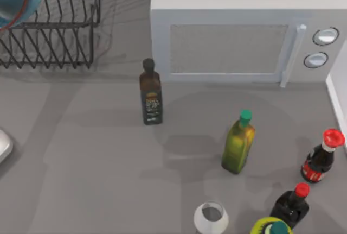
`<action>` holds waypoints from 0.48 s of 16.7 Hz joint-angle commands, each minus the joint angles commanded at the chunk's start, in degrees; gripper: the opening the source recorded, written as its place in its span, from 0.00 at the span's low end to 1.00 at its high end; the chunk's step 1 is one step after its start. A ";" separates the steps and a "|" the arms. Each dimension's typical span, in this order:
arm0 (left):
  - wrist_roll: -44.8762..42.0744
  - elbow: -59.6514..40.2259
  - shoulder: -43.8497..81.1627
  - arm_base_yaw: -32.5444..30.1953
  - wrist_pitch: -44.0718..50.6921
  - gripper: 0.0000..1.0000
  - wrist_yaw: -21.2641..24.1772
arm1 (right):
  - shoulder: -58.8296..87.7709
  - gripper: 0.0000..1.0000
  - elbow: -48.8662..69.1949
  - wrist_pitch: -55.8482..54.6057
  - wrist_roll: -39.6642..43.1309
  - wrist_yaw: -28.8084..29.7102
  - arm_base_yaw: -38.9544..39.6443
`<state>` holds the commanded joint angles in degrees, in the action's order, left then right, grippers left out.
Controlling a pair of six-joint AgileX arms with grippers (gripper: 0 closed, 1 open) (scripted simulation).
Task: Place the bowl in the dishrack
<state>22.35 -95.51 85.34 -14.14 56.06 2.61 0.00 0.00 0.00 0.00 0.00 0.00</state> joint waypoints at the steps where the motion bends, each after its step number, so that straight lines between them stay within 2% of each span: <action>1: -2.84 3.18 -2.92 3.44 -5.17 0.00 0.61 | 0.00 1.00 0.00 0.00 0.00 0.00 0.00; 5: -13.59 16.67 -16.06 15.00 -25.06 0.00 3.74 | 0.00 1.00 0.00 0.00 0.00 0.00 0.00; 8: -19.41 25.13 -25.91 20.80 -36.32 0.00 6.44 | 0.00 1.00 0.00 0.00 0.00 0.00 0.00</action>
<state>2.95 -70.38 59.43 6.66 19.74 9.05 0.00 0.00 0.00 0.00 0.00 0.00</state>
